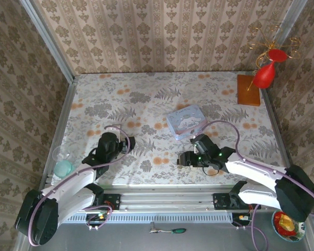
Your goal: Unlock the padlock with the key
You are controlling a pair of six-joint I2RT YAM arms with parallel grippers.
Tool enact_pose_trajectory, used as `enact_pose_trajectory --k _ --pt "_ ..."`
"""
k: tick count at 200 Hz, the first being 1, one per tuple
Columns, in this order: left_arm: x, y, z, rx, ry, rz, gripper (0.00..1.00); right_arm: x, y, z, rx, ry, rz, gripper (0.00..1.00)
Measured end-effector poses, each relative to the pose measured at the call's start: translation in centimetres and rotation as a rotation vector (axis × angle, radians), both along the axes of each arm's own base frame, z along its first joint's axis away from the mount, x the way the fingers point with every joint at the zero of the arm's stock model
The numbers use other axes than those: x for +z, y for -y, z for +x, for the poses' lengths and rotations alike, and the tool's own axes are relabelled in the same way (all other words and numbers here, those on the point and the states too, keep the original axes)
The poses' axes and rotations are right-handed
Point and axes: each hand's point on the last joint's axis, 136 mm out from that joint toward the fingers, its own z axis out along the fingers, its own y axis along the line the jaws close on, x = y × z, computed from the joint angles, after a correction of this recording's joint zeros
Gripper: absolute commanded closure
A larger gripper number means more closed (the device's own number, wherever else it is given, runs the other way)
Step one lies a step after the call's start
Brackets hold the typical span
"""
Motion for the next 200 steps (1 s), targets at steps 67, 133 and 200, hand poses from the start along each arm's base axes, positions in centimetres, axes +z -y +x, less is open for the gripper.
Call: enact_pose_trajectory --k 67,133,200 --pt "4.6 -4.4 3.8 0.182 0.056 0.089 0.00 10.2 4.7 6.5 -0.157 0.332 -0.098 0.19" --pt "6.1 -8.7 6.6 0.306 0.266 0.417 0.00 9.9 12.6 10.7 -0.282 0.683 -0.491 0.14" --pt "-1.2 -11.8 8.2 0.236 0.227 0.576 0.00 5.9 17.9 14.5 -0.367 0.725 -0.668 0.10"
